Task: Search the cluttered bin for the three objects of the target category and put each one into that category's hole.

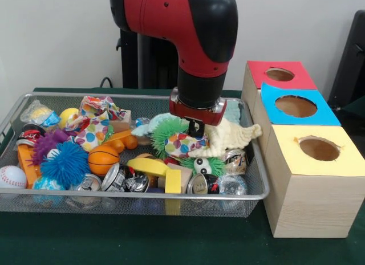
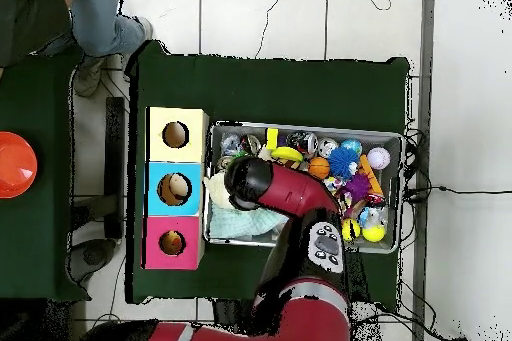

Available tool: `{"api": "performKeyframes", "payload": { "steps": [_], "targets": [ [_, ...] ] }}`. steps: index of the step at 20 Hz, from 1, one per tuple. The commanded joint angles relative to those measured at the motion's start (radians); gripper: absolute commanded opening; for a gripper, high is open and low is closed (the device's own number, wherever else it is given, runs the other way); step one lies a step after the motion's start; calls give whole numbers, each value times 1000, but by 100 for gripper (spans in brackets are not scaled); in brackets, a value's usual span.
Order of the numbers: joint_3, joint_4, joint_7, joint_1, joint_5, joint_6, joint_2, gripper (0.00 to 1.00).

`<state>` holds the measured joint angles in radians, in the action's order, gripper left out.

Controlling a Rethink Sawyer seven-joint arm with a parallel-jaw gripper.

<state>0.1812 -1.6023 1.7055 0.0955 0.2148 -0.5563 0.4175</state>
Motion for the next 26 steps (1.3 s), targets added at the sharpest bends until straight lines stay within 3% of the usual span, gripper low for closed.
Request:
{"api": "performKeyframes", "payload": {
  "steps": [1,15,26],
  "targets": [
    [-123,-86,303,-54,101,78,-32,0],
    [-88,-73,336,-121,194,32,-26,0],
    [-79,-75,359,-138,214,14,-16,0]
  ]
}}
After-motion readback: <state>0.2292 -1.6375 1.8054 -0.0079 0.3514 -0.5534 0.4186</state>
